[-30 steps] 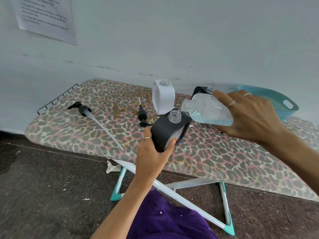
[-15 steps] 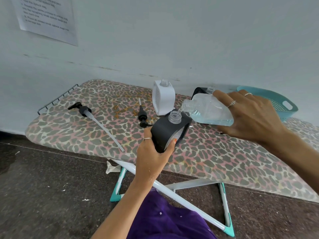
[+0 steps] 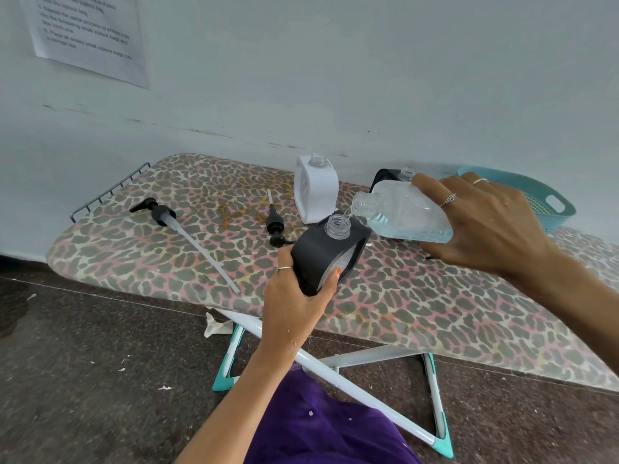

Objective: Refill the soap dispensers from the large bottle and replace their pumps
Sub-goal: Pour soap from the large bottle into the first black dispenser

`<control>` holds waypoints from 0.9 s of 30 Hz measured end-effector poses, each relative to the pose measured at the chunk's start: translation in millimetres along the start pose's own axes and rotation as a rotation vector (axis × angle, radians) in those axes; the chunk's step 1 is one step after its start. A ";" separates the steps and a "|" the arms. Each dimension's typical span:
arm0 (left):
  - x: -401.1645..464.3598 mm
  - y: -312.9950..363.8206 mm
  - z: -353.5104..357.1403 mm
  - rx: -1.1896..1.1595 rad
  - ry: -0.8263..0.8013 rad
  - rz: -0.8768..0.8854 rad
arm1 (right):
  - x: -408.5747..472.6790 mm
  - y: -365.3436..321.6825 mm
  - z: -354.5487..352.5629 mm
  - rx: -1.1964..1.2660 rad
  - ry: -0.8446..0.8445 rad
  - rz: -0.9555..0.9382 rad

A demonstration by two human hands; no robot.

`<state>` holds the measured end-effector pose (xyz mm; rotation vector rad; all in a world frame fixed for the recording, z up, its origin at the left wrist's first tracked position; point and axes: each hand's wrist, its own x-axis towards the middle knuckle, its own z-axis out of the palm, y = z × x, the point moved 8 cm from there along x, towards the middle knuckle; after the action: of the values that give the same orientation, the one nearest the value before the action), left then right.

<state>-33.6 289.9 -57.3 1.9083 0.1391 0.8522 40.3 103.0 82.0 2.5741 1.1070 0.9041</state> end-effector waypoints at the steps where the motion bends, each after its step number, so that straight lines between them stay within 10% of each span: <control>1: 0.0 0.0 0.0 0.001 0.002 0.001 | 0.0 0.0 0.2 -0.002 -0.002 0.000; 27: 0.9 -2.3 0.6 -0.011 -0.015 -0.013 | 1.4 1.2 1.4 -0.018 -0.008 -0.006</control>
<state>-32.0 291.0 -58.9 1.9012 0.1369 0.8281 42.6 103.2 82.0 2.5566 1.0993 0.8970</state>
